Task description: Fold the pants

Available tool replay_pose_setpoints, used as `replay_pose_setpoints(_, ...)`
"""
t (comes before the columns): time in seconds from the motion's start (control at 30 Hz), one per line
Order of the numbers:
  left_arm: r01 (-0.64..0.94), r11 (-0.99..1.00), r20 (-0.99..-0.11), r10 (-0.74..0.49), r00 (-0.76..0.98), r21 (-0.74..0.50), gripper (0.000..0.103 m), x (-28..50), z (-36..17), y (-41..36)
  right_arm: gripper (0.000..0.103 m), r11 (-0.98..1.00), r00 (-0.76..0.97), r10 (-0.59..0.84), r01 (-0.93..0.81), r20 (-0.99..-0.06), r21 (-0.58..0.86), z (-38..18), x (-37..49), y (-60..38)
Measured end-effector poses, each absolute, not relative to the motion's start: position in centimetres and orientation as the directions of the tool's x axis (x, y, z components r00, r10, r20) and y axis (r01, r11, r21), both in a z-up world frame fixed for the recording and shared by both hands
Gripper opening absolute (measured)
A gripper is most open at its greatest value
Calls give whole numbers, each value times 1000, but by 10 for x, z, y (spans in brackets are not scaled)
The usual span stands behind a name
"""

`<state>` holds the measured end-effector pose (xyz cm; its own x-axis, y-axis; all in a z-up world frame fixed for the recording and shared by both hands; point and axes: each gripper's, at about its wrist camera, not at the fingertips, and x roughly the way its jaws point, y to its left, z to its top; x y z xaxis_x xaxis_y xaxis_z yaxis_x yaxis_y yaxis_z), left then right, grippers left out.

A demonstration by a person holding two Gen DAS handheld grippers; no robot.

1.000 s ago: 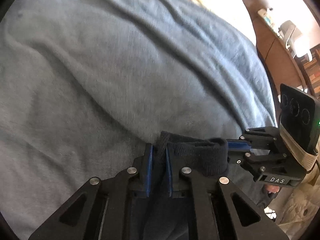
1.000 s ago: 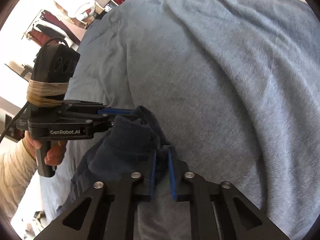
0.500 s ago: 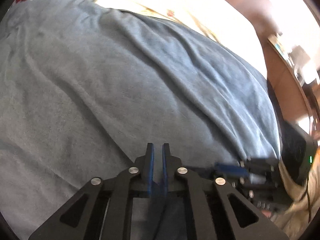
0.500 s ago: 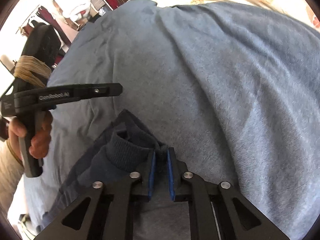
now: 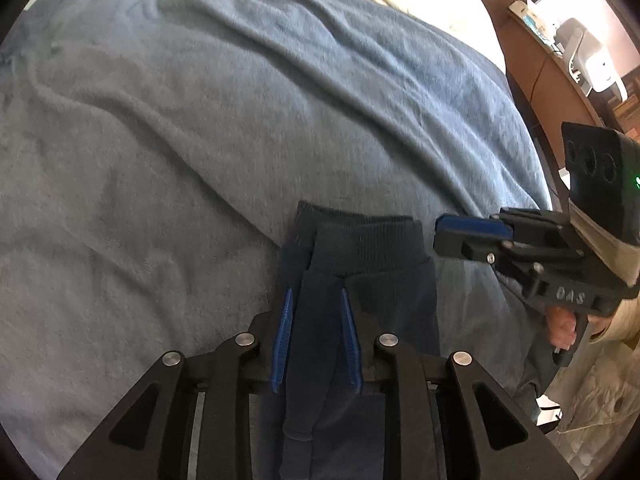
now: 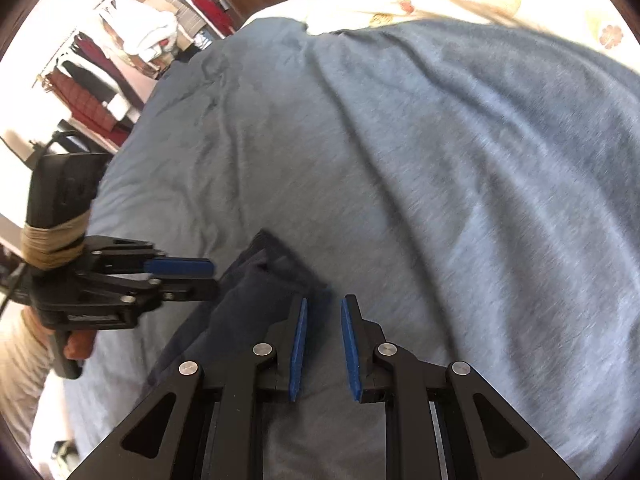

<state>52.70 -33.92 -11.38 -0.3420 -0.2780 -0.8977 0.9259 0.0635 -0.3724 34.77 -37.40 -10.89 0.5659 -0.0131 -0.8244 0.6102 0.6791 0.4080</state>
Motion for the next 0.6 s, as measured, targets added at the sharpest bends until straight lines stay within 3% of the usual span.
replay_pose_setpoints(0.37,895,112,-884,-250,-395,-432,28,527,-137,-351,19,642,577,78,595,-813,484,-133,362,-372)
replay_pose_setpoints(0.43,893,116,-884,-248,-398,-434,22,526,-140,-350,19,634,570,90,599,-817,488,-138,364,-372)
replay_pose_setpoints(0.47,890,119,-880,-252,-402,-441,12,526,-140,-350,19,633,568,92,600,-818,488,-140,364,-371)
replay_pose_setpoints(0.6,907,131,-891,-289,-351,-400,10,527,-132,-346,19,636,566,105,594,-818,493,-143,367,-371)
